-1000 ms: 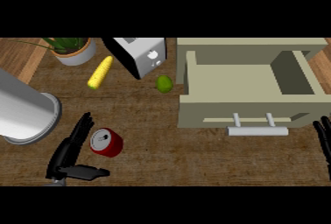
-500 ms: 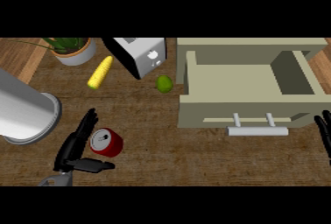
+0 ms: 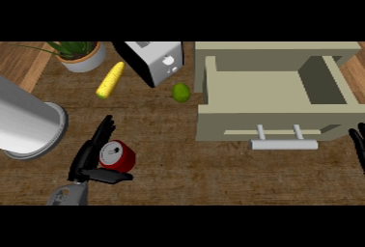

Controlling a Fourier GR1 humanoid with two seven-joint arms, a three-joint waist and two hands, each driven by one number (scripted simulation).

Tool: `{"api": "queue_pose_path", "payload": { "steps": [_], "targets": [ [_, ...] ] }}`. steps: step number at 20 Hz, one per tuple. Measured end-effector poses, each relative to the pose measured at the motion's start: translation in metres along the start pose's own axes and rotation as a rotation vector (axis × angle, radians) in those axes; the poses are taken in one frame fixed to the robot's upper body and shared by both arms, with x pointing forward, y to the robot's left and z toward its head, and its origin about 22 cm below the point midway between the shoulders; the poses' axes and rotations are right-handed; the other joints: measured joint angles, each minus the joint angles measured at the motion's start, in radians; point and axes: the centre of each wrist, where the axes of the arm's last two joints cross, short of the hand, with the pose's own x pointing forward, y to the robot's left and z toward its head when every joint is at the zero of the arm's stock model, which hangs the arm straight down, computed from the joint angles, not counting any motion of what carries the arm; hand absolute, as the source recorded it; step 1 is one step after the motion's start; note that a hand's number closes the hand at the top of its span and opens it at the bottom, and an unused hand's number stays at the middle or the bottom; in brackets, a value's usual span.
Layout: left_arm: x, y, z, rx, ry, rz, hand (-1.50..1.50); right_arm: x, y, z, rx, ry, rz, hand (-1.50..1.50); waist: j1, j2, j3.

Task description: Pick up the can, place it into the drawer and close the drawer

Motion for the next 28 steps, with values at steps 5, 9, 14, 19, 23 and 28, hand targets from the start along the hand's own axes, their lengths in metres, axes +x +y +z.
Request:
{"api": "queue_pose_path", "payload": {
  "steps": [5,9,14,19,23,28],
  "targets": [
    [0.003,-0.019,-0.009,-0.027,-0.010,0.001,-1.50,0.001,-0.004,0.006,0.003,0.000,-0.007,-1.50,0.000,0.000,0.000],
    [0.004,-0.019,-0.014,-0.045,-0.023,0.014,1.50,0.000,-0.002,0.008,0.001,-0.005,-0.010,-1.50,0.000,0.000,0.000],
    [0.011,-0.031,-0.022,-0.073,-0.049,0.032,1.50,0.000,0.002,0.014,-0.006,-0.001,-0.013,-1.50,0.001,-0.002,0.002],
    [0.019,-0.036,-0.027,-0.105,-0.048,0.089,1.50,0.003,0.001,0.014,-0.010,-0.009,-0.018,-1.50,0.000,-0.001,0.001],
    [0.026,-0.042,-0.024,-0.083,-0.070,0.110,1.50,0.000,0.004,0.014,-0.011,-0.013,-0.016,-1.50,0.002,-0.001,0.000],
    [0.035,-0.009,-0.030,0.144,-0.094,0.122,1.50,-0.001,0.002,0.011,-0.011,-0.014,-0.021,-1.50,0.003,0.000,0.000]
  ]
}}
